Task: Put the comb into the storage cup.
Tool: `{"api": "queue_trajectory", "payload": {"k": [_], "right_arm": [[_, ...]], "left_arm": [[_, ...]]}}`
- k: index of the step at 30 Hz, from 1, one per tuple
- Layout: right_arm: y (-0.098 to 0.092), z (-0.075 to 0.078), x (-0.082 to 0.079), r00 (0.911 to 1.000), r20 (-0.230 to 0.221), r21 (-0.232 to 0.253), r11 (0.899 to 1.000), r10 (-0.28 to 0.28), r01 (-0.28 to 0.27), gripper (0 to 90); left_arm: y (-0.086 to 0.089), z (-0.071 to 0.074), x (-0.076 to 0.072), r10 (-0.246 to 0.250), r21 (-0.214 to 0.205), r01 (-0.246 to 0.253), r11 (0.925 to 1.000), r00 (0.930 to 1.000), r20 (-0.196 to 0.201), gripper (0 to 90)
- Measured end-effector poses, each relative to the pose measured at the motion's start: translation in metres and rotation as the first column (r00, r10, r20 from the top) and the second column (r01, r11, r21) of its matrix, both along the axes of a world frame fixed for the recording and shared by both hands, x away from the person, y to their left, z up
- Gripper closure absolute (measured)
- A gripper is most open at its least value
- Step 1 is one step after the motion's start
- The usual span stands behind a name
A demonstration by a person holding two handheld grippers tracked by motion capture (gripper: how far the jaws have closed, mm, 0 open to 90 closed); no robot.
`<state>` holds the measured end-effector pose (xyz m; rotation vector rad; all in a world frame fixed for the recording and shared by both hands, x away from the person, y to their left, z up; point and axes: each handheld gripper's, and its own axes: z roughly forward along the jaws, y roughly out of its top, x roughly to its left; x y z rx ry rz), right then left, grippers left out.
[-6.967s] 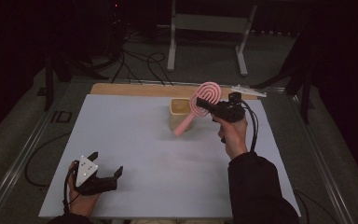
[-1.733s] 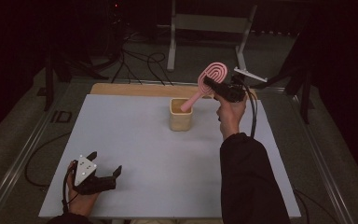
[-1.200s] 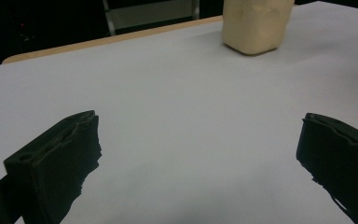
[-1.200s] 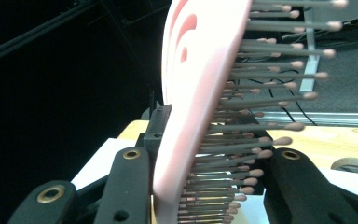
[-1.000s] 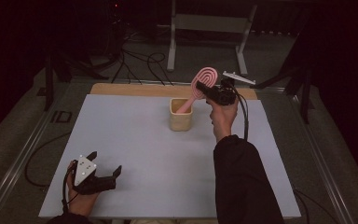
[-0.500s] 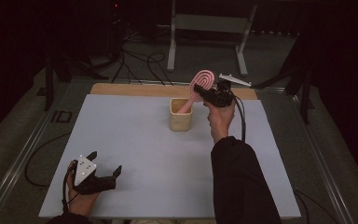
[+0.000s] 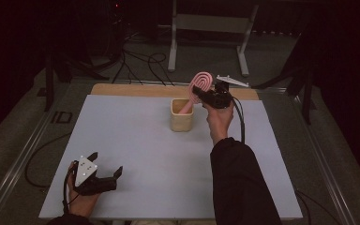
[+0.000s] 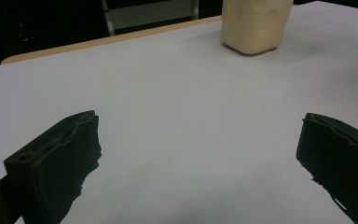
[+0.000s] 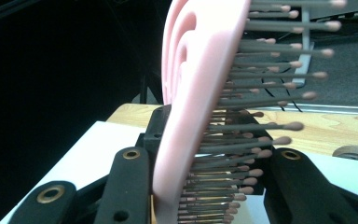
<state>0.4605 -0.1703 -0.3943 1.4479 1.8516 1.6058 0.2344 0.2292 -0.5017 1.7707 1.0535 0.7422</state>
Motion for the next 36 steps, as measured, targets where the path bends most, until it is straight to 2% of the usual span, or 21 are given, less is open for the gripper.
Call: {"api": "queue_trajectory", "payload": {"k": [19, 36], "right_arm": [[0.009, -0.008, 0.002, 0.9999, -0.014, 0.002, 1.0, 0.008, -0.007, 63.3], [0.023, -0.017, 0.001, 0.9995, -0.027, -0.044, 0.999, 0.018, -0.02, 63.2]], "left_arm": [[0.001, 0.0, 0.0, 0.003, 0.001, -0.003, 1.0, 1.0, 0.0, 0.1], [0.001, 0.0, 0.0, 0.003, 0.003, -0.003, 1.0, 1.0, 0.0, 0.1]]}}
